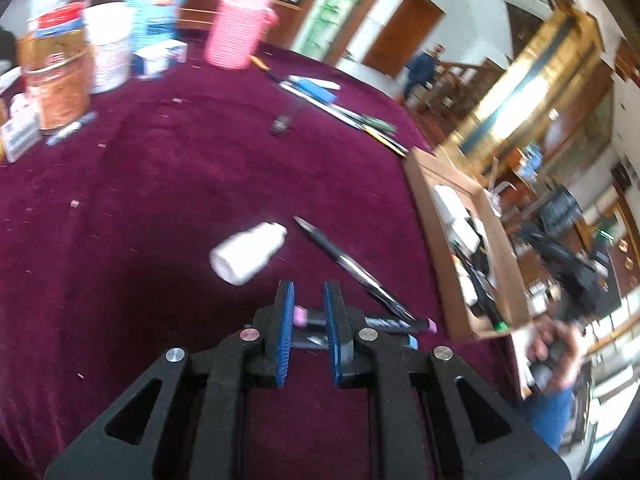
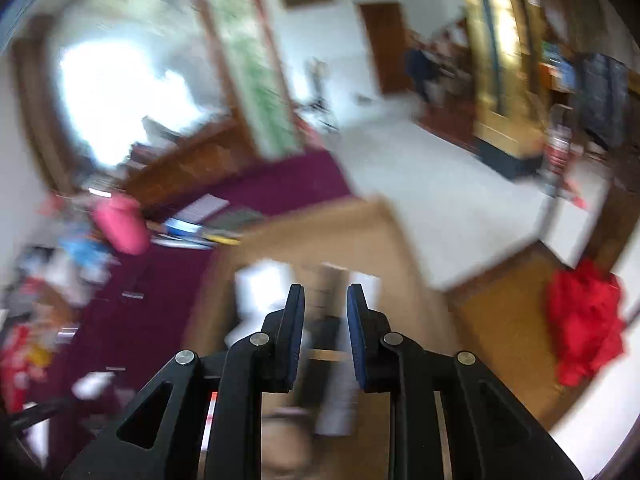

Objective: Organize rigid objects
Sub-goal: 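Open the left gripper to drop its marker in the tray while the right gripper lowers the white marker, then move both grippers back to the small white bottle and clear pen on the table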

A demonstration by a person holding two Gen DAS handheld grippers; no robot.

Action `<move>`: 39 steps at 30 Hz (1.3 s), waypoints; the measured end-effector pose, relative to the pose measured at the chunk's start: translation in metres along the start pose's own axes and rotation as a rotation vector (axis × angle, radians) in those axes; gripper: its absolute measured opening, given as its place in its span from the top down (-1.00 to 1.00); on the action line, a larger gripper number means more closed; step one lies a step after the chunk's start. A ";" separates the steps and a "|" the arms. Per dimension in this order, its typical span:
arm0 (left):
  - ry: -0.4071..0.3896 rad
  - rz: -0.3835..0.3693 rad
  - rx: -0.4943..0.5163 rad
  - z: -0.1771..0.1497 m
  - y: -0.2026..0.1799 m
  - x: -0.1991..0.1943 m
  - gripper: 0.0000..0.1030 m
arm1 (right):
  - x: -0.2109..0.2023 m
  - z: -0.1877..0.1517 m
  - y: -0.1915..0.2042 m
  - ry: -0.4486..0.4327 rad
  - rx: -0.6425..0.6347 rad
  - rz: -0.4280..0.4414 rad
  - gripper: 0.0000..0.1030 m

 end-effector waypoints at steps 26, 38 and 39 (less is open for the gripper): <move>0.032 -0.047 -0.083 0.005 0.025 -0.001 0.76 | 0.099 -0.132 0.200 0.550 -0.554 0.090 0.65; 0.008 0.144 0.025 0.019 0.021 0.005 -0.14 | 0.078 -0.092 0.193 0.367 -0.331 0.296 0.77; 0.032 0.158 0.051 0.020 0.018 0.009 -0.13 | 0.077 -0.091 0.192 0.371 -0.321 0.312 0.77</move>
Point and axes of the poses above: each gripper's, at about its wrist camera, not at the fingertips, and x roughly the way its jaws point, y to its left, z to its top, the point moved 8 cm from there along x, roughly the way its jaws point, and after that the axes turned 7 degrees about y, right-handed, at the moved point
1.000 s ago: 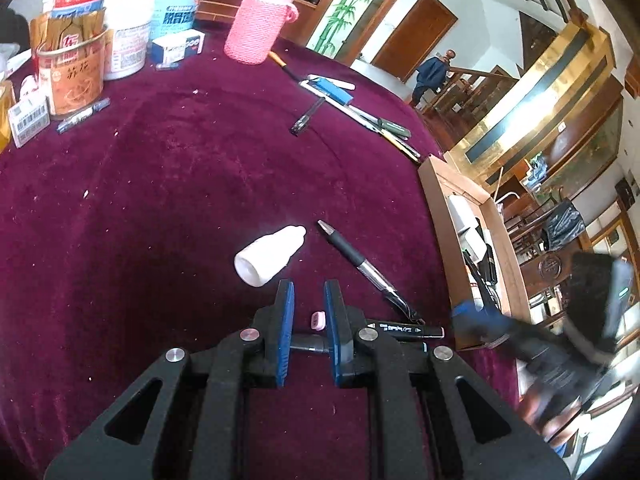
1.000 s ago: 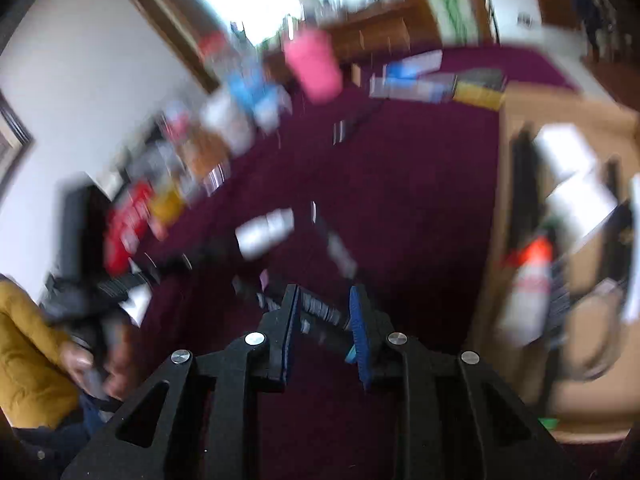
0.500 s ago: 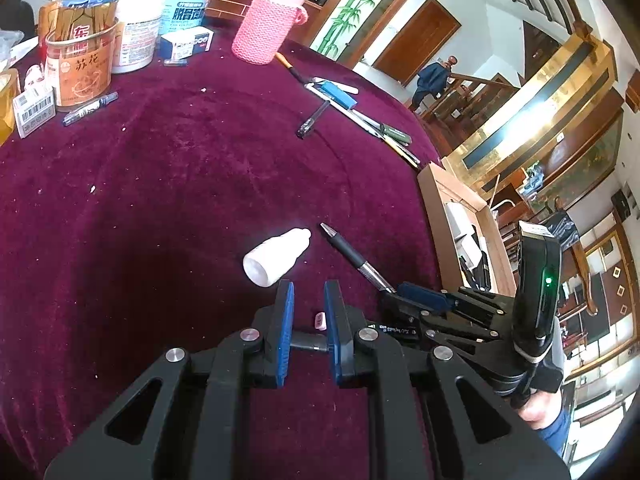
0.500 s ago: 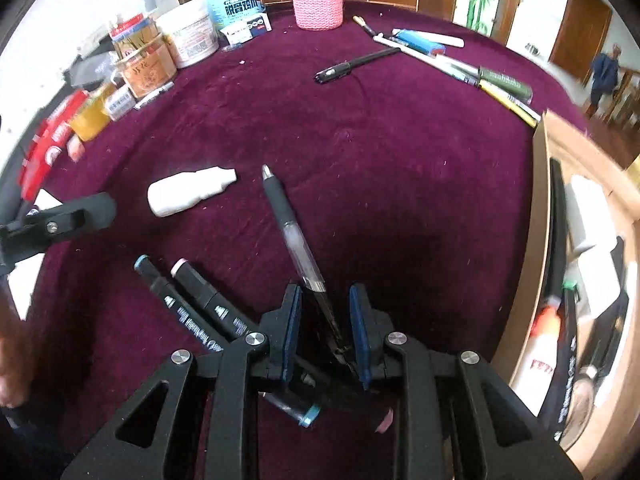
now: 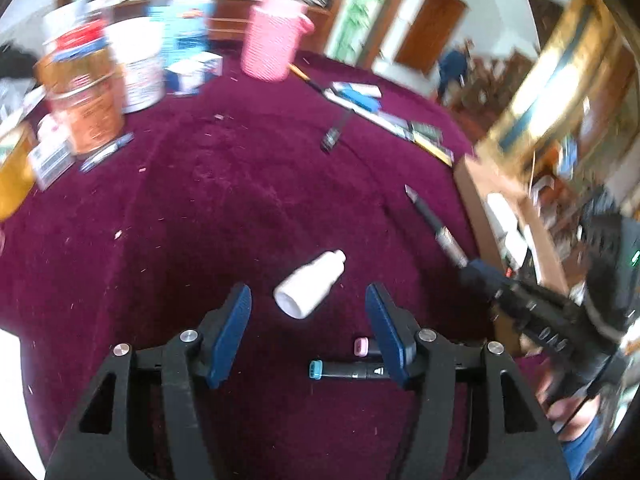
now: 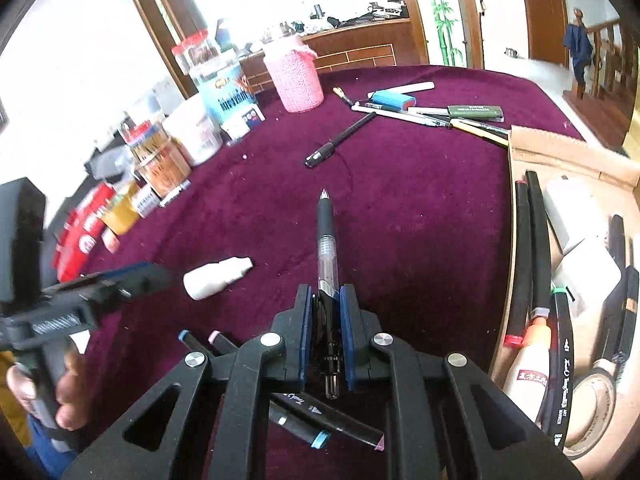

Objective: Organize rigid objects
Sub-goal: 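Move both grippers back to the small white bottle and clear pen on the table, then grasp the small white bottle with the left gripper while the right gripper grasps the clear pen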

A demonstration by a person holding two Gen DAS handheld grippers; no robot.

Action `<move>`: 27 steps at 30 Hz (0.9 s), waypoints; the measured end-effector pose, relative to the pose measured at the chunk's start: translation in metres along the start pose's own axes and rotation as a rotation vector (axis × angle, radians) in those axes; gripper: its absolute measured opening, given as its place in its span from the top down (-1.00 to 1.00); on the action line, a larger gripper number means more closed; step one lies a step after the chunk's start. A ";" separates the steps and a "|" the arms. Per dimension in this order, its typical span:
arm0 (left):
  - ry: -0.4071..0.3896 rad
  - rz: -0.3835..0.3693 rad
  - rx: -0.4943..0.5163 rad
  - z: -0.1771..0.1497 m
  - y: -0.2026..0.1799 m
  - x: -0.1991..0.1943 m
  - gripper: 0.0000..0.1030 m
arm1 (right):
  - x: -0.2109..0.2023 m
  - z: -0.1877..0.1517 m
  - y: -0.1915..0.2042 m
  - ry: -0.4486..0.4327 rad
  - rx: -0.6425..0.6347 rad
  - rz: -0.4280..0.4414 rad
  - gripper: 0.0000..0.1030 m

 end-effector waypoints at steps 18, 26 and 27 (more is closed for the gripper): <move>0.116 0.166 0.188 0.002 -0.008 0.047 0.46 | -0.007 -0.005 -0.007 -0.014 0.068 0.084 0.76; 0.120 0.171 0.188 -0.003 -0.012 0.052 0.52 | -0.003 -0.005 -0.007 -0.004 0.074 0.086 0.76; 0.116 0.168 0.184 -0.003 -0.012 0.052 0.52 | -0.003 -0.005 -0.008 -0.005 0.077 0.087 0.76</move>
Point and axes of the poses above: each gripper's, at about its wrist camera, not at the fingertips, and x roughly the way its jaws point, y to its left, z to its top, the point moved 8 cm from there along x, roughly the way its jaws point, and after that the axes turned 7 degrees about y, right-handed, at the moved point
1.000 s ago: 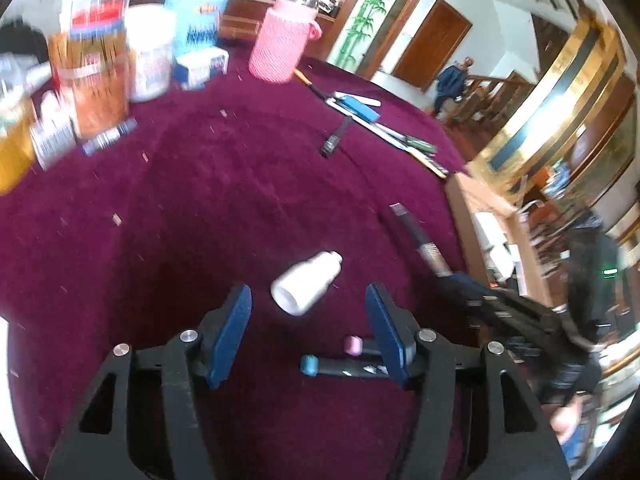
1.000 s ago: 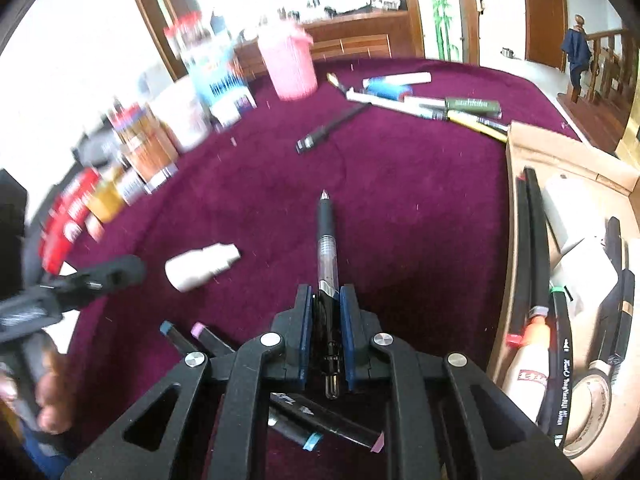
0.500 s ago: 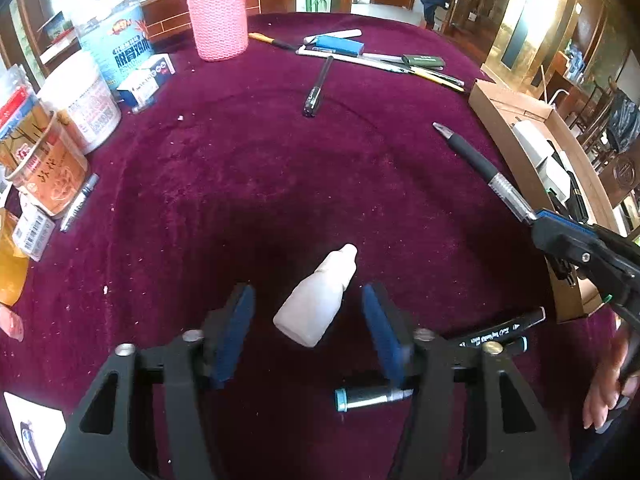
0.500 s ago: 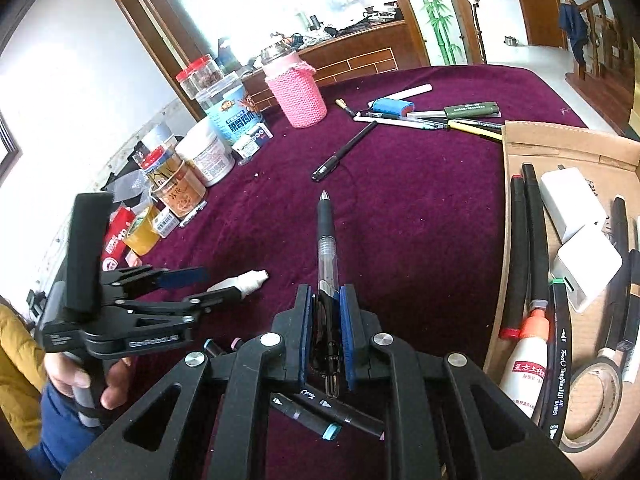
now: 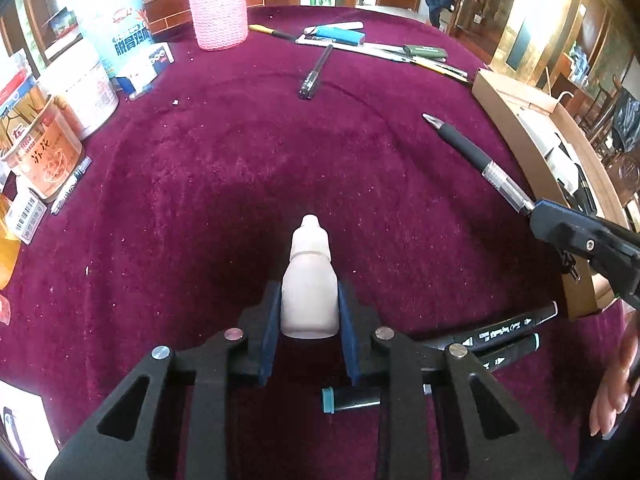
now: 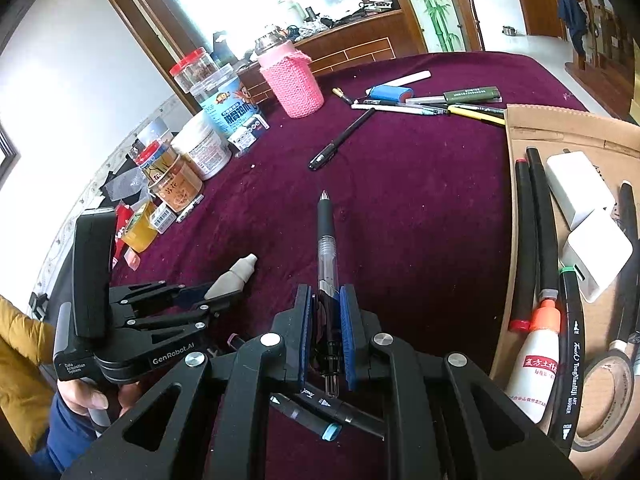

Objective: Organize rigid objects
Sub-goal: 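Grasp the small white bottle with the left gripper while the right gripper grasps the clear pen, then carry the white bottle and the clear pen over the cardboard tray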

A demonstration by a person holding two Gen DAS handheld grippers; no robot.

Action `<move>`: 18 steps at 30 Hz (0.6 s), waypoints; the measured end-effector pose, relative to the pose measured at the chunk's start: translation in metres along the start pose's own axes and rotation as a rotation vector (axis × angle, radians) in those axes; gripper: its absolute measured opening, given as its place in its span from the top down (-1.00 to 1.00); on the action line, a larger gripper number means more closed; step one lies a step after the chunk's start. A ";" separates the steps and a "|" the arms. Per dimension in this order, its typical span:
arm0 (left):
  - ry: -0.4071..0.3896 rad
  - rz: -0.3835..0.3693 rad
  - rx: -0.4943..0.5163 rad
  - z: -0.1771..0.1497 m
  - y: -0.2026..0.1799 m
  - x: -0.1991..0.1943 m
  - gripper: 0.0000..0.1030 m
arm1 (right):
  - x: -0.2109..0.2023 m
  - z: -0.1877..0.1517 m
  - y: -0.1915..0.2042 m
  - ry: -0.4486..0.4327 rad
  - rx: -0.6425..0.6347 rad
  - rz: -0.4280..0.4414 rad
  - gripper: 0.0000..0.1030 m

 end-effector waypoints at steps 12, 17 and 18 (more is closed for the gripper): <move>-0.039 -0.034 -0.049 0.002 0.002 -0.010 0.55 | -0.001 0.000 -0.001 -0.004 0.003 -0.002 0.76; -0.081 -0.063 -0.041 0.006 -0.011 -0.029 0.55 | -0.003 0.000 0.000 -0.011 0.006 0.006 0.76; -0.088 -0.073 -0.038 0.007 -0.014 -0.033 0.55 | -0.004 0.001 -0.001 -0.014 0.009 0.008 0.76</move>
Point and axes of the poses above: each gripper's, at about its wrist camera, not at the fingertips, and x roughly the way its jaws point, y to its left, z to its top, the point moved 8 cm from there along x, roughly the way its jaws point, and after that the axes turned 7 degrees about y, right-handed, at the moved point
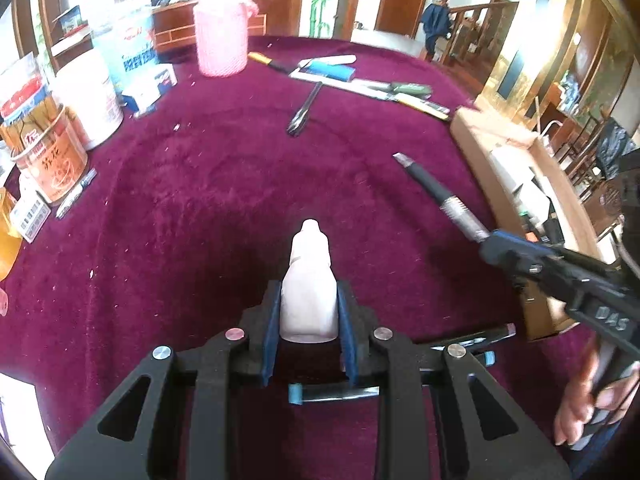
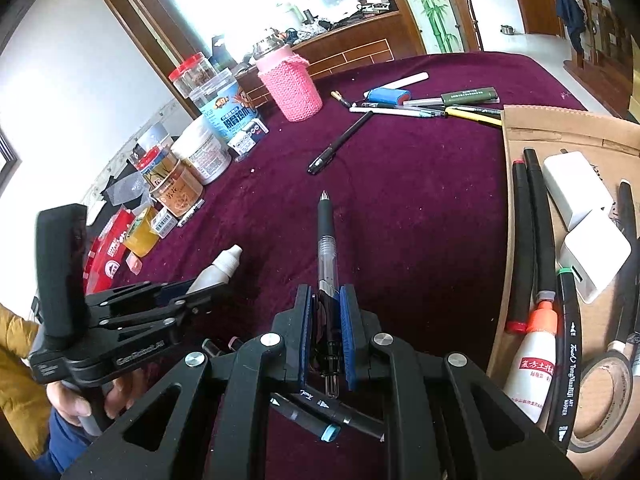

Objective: Organize rigid objects
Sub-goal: 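Carry the white bottle and the clear pen over the cardboard tray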

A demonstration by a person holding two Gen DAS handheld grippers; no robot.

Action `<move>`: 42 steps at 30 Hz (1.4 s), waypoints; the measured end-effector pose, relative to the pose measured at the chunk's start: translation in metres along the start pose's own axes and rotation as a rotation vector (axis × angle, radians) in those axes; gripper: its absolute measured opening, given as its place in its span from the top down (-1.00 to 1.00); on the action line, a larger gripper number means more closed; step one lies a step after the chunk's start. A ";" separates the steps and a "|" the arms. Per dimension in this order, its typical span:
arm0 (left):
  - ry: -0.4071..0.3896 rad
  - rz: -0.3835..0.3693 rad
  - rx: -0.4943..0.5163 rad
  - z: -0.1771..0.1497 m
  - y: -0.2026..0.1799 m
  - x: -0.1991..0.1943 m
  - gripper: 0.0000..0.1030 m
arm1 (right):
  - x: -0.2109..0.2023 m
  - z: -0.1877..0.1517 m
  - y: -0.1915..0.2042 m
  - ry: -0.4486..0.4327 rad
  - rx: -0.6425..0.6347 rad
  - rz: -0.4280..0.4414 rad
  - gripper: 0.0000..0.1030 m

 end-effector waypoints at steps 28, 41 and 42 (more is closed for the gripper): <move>0.068 -0.394 0.157 0.033 -0.251 0.002 0.54 | -0.142 0.014 -0.207 -0.245 0.480 -0.269 0.76; 0.132 -0.351 0.166 0.025 -0.270 0.037 0.54 | -0.132 0.003 -0.226 -0.168 0.502 -0.342 0.76; 0.132 -0.345 0.167 0.025 -0.269 0.038 0.54 | -0.131 0.002 -0.227 -0.165 0.504 -0.347 0.76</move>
Point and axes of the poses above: each gripper's, at about its wrist camera, not at the fingertips, and x roughly the way its jaws point, y to its left, z to its top, the point moved 8 cm from there along x, roughly the way its jaws point, and after that the axes turned 7 degrees about y, right-handed, at the moved point
